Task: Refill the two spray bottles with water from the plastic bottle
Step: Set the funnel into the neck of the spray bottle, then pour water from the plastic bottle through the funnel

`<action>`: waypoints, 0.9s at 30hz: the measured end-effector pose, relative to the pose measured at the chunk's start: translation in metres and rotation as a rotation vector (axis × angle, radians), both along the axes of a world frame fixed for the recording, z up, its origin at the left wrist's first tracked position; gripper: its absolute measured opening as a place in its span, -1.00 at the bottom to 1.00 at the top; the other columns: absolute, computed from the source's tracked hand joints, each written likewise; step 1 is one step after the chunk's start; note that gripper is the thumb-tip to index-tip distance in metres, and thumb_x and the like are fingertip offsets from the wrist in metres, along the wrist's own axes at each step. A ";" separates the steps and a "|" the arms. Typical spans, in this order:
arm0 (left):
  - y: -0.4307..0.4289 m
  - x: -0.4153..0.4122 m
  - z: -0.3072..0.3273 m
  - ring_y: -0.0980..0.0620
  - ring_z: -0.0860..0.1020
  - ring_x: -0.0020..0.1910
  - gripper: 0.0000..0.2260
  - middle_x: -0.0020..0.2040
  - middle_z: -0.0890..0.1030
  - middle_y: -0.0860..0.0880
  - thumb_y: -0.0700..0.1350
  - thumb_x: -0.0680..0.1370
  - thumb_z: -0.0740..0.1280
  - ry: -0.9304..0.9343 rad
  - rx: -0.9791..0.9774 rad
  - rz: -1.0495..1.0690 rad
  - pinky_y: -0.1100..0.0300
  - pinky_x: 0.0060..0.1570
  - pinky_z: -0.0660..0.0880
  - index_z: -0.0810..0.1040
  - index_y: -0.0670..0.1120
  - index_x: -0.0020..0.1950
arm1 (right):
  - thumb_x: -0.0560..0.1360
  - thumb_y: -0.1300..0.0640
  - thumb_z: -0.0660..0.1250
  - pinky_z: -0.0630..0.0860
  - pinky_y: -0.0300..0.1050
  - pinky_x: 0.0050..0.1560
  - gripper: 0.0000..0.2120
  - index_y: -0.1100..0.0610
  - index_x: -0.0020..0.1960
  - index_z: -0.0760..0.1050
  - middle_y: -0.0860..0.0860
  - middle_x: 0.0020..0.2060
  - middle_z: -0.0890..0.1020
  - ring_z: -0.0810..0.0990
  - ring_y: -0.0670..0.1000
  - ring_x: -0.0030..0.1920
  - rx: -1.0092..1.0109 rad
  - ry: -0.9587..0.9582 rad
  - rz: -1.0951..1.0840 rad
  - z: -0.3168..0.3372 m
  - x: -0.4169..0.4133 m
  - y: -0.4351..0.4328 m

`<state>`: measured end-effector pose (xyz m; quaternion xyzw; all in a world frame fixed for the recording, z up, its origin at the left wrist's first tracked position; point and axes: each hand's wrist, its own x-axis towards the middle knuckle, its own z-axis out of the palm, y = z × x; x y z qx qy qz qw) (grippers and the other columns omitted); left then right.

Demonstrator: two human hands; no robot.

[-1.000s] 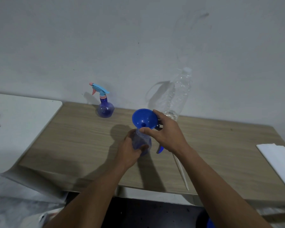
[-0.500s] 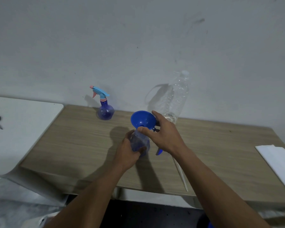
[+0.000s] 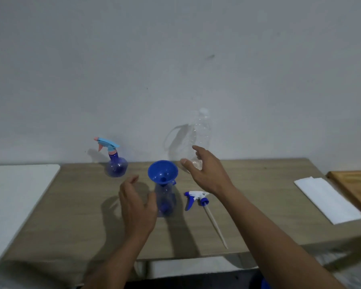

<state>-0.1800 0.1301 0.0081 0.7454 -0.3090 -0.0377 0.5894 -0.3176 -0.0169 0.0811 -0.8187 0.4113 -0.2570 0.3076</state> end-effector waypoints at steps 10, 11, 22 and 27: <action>-0.092 -0.078 0.091 0.18 0.50 0.12 -0.67 0.13 0.53 0.11 -0.15 0.51 0.38 -0.152 -0.141 -0.156 0.33 0.08 0.43 0.42 0.03 0.24 | 0.55 -0.14 0.34 0.44 0.03 0.34 -0.35 0.06 0.54 0.23 0.08 0.43 0.44 0.43 0.06 0.41 -0.051 0.002 -0.123 0.022 -0.019 -0.091; -0.106 -0.090 0.085 0.19 0.50 0.12 -0.67 0.12 0.53 0.13 -0.15 0.51 0.38 -0.101 -0.118 -0.148 0.31 0.07 0.44 0.41 0.05 0.24 | 0.54 -0.14 0.35 0.44 0.04 0.35 -0.33 0.05 0.54 0.22 0.08 0.44 0.43 0.43 0.06 0.41 -0.037 0.004 -0.109 0.022 -0.019 -0.102; -0.248 -0.088 -0.015 -0.09 0.39 0.41 -0.20 0.51 0.29 -0.01 -0.06 0.47 0.49 0.189 0.218 0.050 -0.02 0.25 0.47 0.07 0.06 0.56 | 0.47 -0.07 0.49 0.40 -0.12 0.21 -0.08 0.05 0.61 -0.01 0.07 0.48 0.38 0.41 0.11 0.43 0.028 -0.007 0.188 0.009 -0.004 -0.180; -0.269 -0.063 -0.040 -0.09 0.43 0.38 -0.17 0.47 0.37 0.00 -0.04 0.44 0.53 0.215 0.260 -0.014 -0.02 0.26 0.46 0.09 0.09 0.56 | 0.45 -0.03 0.52 0.45 -0.10 0.21 -0.18 0.05 0.55 0.15 0.04 0.38 0.47 0.48 0.08 0.35 0.064 -0.067 0.225 0.003 0.002 -0.192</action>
